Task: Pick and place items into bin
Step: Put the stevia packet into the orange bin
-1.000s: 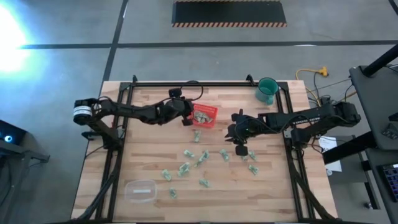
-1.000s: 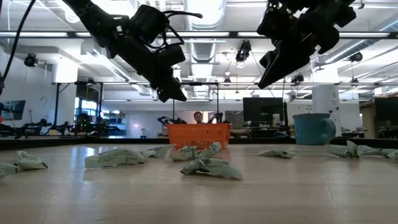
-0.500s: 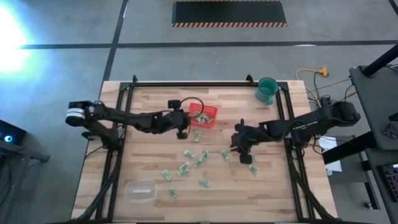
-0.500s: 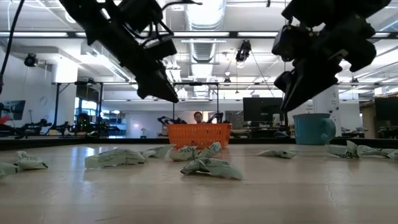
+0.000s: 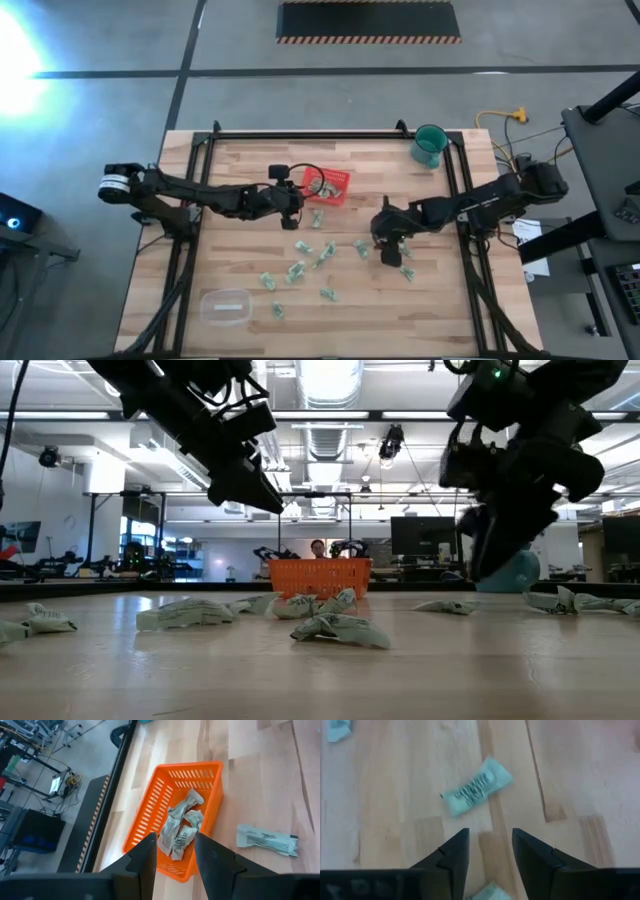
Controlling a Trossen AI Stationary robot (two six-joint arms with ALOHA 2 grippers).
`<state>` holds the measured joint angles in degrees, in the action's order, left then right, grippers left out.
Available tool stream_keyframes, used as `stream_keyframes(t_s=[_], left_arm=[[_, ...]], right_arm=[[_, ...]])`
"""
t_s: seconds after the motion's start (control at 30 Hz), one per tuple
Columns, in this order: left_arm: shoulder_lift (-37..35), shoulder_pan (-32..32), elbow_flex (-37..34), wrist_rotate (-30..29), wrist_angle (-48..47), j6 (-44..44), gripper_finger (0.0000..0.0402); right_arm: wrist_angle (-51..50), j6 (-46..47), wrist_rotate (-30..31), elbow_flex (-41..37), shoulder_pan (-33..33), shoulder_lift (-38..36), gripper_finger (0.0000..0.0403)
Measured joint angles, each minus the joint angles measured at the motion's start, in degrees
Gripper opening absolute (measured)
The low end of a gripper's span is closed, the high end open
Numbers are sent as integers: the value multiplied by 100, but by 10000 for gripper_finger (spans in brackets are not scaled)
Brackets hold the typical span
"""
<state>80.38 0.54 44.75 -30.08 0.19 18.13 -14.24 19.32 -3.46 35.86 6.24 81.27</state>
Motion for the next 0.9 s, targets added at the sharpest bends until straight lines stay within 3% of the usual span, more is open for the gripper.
stream_keyframes(t_s=[0.23,0.6,0.9], left_arm=[[4,1,-4,2,-110,-61,116],[-7,-16,11,2,-1019,-316,116],[-454,-117,0,-9,-1333,-772,116]], right_arm=[[-489,439,21,182,161,-130,161],[-1114,1062,413,378,701,-137,138],[-1308,1383,590,378,780,-137,133]])
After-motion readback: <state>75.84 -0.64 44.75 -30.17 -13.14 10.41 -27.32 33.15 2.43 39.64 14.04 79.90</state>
